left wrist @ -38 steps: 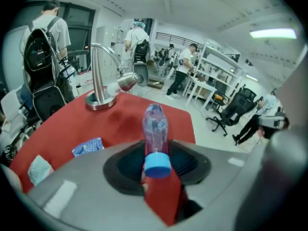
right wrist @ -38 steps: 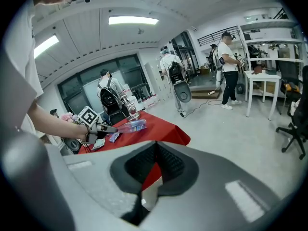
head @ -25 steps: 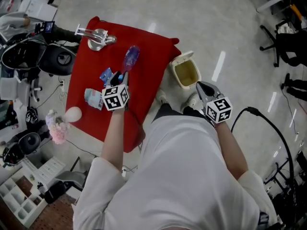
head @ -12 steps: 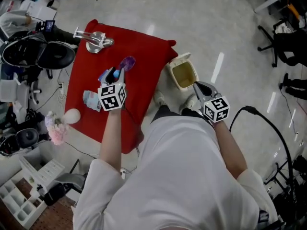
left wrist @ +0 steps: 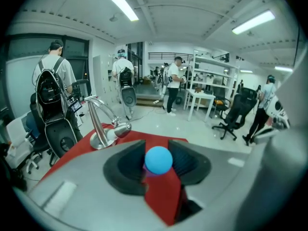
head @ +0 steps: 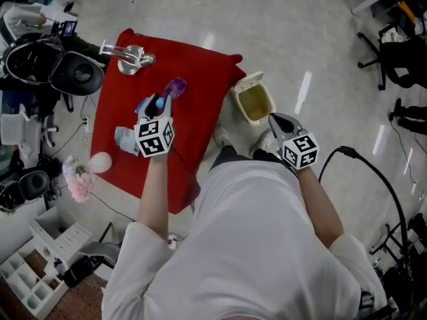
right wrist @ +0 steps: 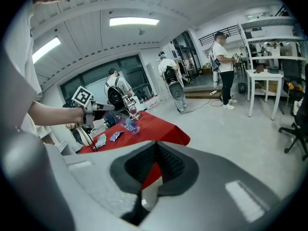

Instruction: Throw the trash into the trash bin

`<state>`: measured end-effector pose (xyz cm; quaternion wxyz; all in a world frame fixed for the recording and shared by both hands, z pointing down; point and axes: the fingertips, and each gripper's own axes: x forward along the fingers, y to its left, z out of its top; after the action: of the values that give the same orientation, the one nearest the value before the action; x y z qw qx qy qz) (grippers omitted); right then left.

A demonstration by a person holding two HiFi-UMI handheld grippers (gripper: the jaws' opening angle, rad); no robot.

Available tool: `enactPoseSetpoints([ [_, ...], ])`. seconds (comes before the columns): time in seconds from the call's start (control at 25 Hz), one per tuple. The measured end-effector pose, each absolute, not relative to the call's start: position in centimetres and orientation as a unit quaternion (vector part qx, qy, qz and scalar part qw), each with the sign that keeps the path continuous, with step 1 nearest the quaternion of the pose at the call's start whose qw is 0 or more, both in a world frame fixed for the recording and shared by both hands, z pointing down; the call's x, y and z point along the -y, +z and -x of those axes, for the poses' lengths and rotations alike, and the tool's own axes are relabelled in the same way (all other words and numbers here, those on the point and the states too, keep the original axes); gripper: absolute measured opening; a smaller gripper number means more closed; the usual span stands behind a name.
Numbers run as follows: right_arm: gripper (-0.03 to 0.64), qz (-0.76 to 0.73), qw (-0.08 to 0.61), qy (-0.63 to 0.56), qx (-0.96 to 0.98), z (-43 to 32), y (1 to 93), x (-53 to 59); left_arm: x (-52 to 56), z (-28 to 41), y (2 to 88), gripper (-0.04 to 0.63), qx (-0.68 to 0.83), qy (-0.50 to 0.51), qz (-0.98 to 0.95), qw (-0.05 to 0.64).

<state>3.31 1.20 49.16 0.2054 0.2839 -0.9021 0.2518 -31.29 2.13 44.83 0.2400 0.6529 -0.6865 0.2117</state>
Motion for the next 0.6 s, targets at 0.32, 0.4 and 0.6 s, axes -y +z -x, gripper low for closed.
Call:
enactPoseSetpoints([
  [0.32,0.0,-0.294,0.199,0.253,0.9,-4.5,49.1,-1.5,-1.4,28.7,43.7,0.161,0.668,0.218,-0.675,0.226],
  [0.4,0.0,-0.299,0.197,0.255,0.898,-5.3,49.0,-1.5,-1.0,27.5,43.6,0.161,0.661,0.219,-0.682,0.224],
  [0.6,0.0,-0.317,0.192,0.26,0.892,-7.2,49.2,-1.7,-0.2,24.7,43.6,0.161,0.64,0.222,-0.701,0.222],
])
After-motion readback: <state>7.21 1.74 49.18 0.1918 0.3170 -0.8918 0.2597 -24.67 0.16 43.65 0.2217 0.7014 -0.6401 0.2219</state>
